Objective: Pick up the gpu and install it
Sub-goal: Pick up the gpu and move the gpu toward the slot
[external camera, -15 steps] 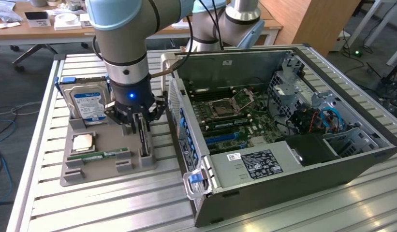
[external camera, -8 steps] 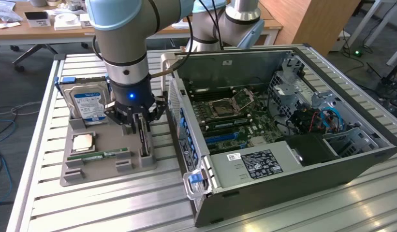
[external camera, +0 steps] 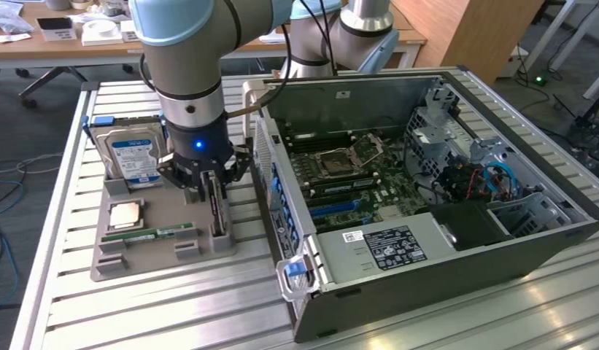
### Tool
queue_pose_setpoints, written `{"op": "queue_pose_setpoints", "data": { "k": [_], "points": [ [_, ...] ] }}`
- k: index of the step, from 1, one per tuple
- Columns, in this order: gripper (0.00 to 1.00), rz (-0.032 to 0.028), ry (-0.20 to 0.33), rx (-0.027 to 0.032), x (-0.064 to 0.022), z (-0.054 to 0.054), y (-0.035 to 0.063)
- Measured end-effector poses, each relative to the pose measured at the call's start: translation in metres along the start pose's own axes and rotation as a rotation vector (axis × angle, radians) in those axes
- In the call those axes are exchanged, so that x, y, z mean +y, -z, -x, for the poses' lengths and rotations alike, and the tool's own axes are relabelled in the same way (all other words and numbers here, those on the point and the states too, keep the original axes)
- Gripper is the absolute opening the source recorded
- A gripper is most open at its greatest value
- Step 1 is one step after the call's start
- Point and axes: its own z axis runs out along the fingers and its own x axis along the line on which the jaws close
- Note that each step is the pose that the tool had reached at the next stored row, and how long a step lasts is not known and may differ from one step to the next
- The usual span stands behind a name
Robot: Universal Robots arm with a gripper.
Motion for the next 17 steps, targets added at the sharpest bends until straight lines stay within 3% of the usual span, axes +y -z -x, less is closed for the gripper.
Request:
{"op": "queue_pose_setpoints", "data": {
  "k": [3, 7, 17],
  "points": [
    [0.40, 0.0001, 0.000, 0.0000, 0.0000, 0.0000, 0.0000],
    [0.26, -0.0001, 0.000, 0.0001, 0.0000, 0.0000, 0.0000],
    [0.26, 0.0000, 0.000, 0.0000, 0.0000, 0.0000, 0.0000]
  ]
}}
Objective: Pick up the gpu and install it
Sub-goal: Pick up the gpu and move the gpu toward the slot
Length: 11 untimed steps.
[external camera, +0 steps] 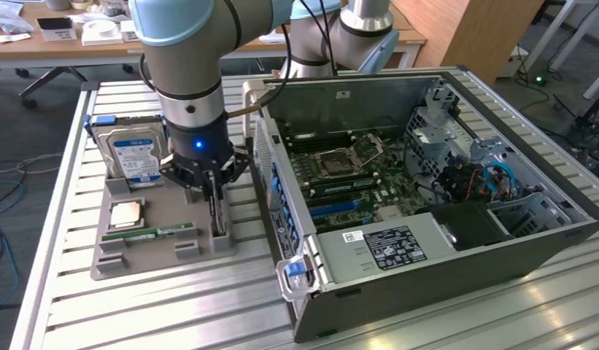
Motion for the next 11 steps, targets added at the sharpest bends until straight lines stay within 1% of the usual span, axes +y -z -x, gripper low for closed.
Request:
{"op": "queue_pose_setpoints", "data": {
  "k": [5, 8, 11],
  "points": [
    [0.26, 0.0001, 0.002, 0.0002, 0.0000, 0.0000, 0.0000],
    [0.26, 0.0013, 0.027, 0.0012, 0.0000, 0.0001, -0.0001],
    [0.26, 0.0018, 0.036, 0.0016, 0.0000, 0.0001, -0.0001]
  ]
}}
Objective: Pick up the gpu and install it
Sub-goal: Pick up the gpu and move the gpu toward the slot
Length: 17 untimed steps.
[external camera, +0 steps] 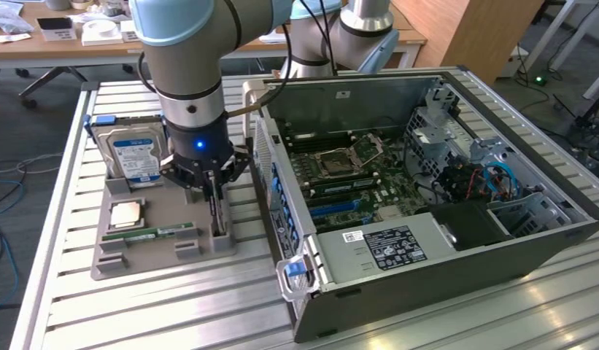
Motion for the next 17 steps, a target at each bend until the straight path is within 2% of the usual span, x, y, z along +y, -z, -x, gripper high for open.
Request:
{"op": "queue_pose_setpoints", "data": {
  "k": [7, 17],
  "points": [
    [0.26, 0.0004, 0.000, -0.0004, 0.0001, 0.0001, 0.0003],
    [0.26, 0.0000, 0.000, 0.0000, 0.0004, 0.0005, 0.0094]
  ]
}}
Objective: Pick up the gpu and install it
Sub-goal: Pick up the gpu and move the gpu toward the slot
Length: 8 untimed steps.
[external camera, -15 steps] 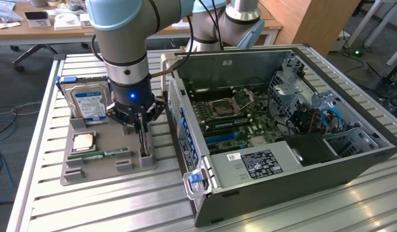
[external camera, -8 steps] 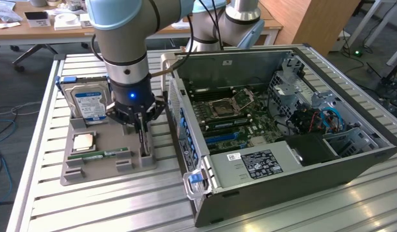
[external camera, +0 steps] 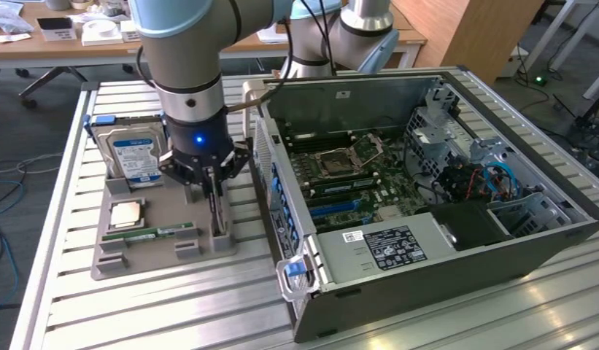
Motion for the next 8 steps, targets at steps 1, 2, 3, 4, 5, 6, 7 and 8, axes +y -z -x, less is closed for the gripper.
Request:
{"op": "queue_pose_setpoints", "data": {
  "k": [1, 2, 3, 4, 5, 6, 7, 8],
  "points": [
    [0.26, 0.0000, 0.000, 0.0000, 0.0000, 0.000, 0.0012],
    [0.26, 0.0000, 0.000, 0.0000, 0.0001, 0.000, 0.0025],
    [0.26, 0.0001, 0.000, 0.0000, 0.0002, 0.000, 0.0040],
    [0.26, 0.0001, 0.000, 0.0000, 0.0002, 0.000, 0.0056],
    [0.26, 0.0000, 0.000, 0.0000, 0.0003, 0.000, 0.0074],
    [0.26, 0.0000, 0.000, 0.0000, 0.0004, 0.000, 0.0091],
    [0.26, 0.0001, 0.000, -0.0001, 0.0005, 0.001, 0.0109],
    [0.26, 0.0000, 0.000, -0.0001, 0.0005, 0.001, 0.0127]
  ]
}}
